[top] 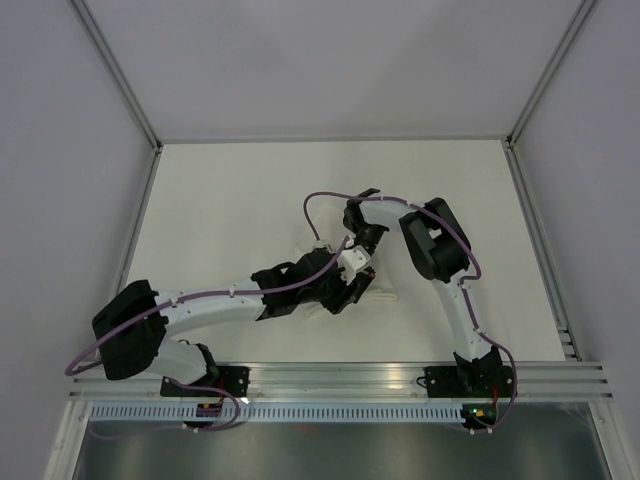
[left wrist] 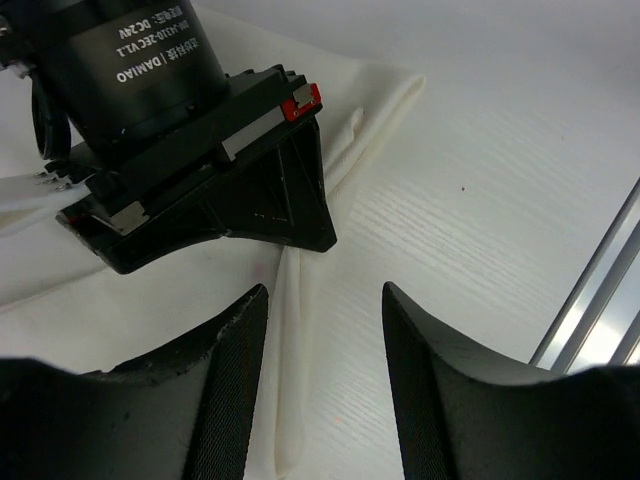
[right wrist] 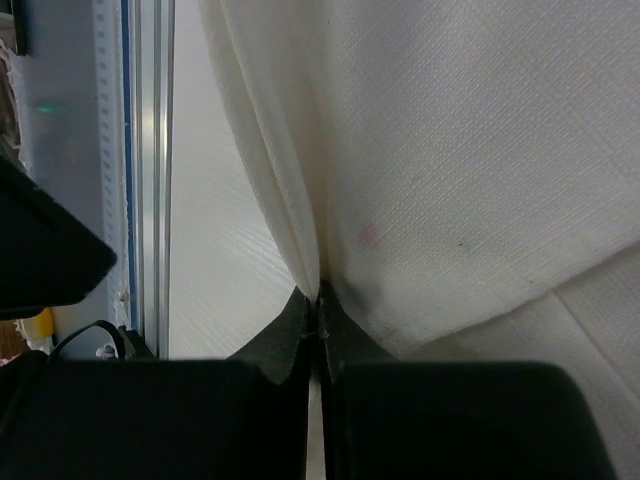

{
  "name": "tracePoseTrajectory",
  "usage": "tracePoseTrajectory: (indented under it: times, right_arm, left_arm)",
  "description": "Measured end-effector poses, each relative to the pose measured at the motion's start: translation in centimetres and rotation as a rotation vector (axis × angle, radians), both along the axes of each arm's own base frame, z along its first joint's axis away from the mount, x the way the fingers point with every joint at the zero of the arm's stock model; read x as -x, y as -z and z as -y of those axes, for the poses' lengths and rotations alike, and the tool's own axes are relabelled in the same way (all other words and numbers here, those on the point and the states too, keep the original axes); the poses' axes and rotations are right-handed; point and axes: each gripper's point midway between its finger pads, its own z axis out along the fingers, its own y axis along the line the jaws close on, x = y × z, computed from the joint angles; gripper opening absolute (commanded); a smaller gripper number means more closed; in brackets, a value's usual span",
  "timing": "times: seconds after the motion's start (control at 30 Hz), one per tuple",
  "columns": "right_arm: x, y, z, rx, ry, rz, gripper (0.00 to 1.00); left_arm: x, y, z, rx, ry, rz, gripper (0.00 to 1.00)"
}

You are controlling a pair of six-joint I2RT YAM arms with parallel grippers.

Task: Fold the napkin, place the utensils inside, and roll it up
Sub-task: Roll the napkin at the center of the board.

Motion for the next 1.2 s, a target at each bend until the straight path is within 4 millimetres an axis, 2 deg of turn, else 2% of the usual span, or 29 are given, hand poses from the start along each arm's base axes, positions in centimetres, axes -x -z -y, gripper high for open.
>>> tracePoseTrajectory:
  times: [0.2,0.53,0.97,1.03,1.2]
  right_arm:
    - [0.0,0.0,0.0,0.019,0.012,-0.019,0.03]
    - [0.0,0.0,-0.1,0.039,0.026,-0.034,0.03]
    - [0.0,0.1,-0.1,0.047,0.032,-0.042,0.03]
    - [0.0,0.1,-0.1,0.047,0.032,-0.042,0.03]
    - [0.0,0.1,-0.1,0.050,0.034,-0.044,0.03]
  left_arm:
    - [-0.1,1.9,0.6,-0.080,0.056,-0.012,0.58]
    - [-0.4,6.0,0.5,-0.205,0.097,-0.028,0.59]
    - [-1.5,8.3,0.0,-0.272,0.079,-0.004,0.57]
    - [-1.6,8.4,0.0,-0.272,0.076,-0.005,0.54]
    - [-2.0,8.6,0.0,-0.269,0.070,-0.005,0.33]
